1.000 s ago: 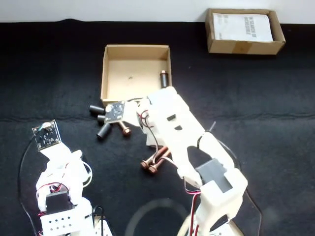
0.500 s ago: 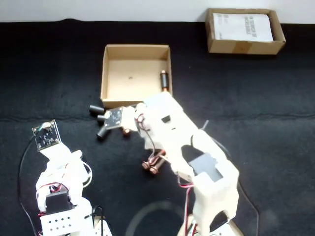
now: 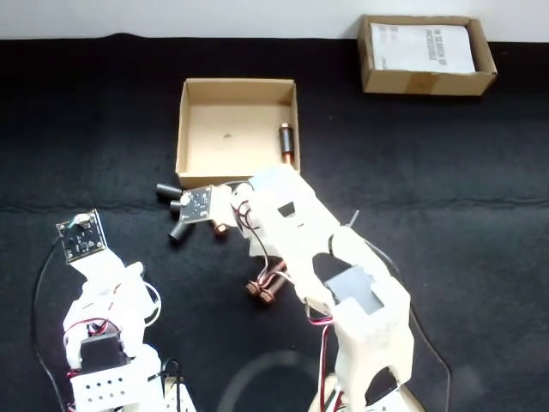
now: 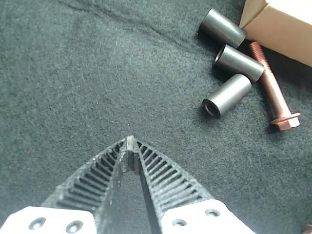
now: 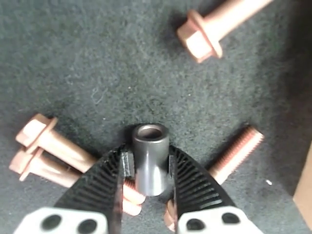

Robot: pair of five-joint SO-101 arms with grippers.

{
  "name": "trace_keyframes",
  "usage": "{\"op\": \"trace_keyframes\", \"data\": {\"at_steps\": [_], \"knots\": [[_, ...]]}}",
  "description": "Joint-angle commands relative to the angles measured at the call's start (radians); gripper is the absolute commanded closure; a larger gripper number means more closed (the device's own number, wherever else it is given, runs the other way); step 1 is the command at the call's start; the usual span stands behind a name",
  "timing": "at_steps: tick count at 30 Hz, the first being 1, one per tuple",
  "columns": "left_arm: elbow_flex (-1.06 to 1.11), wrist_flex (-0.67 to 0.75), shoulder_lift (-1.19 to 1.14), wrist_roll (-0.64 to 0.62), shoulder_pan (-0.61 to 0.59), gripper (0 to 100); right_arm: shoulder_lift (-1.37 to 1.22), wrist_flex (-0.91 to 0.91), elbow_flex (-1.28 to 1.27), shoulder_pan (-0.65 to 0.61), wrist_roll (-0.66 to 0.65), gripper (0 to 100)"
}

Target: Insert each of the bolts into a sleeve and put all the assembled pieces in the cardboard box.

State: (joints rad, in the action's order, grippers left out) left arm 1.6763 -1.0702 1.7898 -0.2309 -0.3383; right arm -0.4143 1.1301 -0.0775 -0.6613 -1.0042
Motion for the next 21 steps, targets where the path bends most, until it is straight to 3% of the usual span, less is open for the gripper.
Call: {"op": "trace_keyframes", "data": {"at_steps": [1, 14, 18, 21], "knots": [[0.021, 0.000, 0.008, -0.002, -0.015, 99, -0.001, 0.044, 0.124, 0.012, -0.002, 99.1], [0.021, 0.000, 0.008, -0.003, -0.010, 99, 0.001, 0.627, 0.869, 0.090, 0.120, 99.1], [0.019, 0.000, 0.008, -0.005, -0.007, 99, 0.087, 0.636, 0.947, 0.116, 0.261, 99.1], [0.019, 0.002, 0.008, -0.005, 0.050, 99, 0.205, 0.636, 0.851, 0.114, 0.322, 99.1]]}}
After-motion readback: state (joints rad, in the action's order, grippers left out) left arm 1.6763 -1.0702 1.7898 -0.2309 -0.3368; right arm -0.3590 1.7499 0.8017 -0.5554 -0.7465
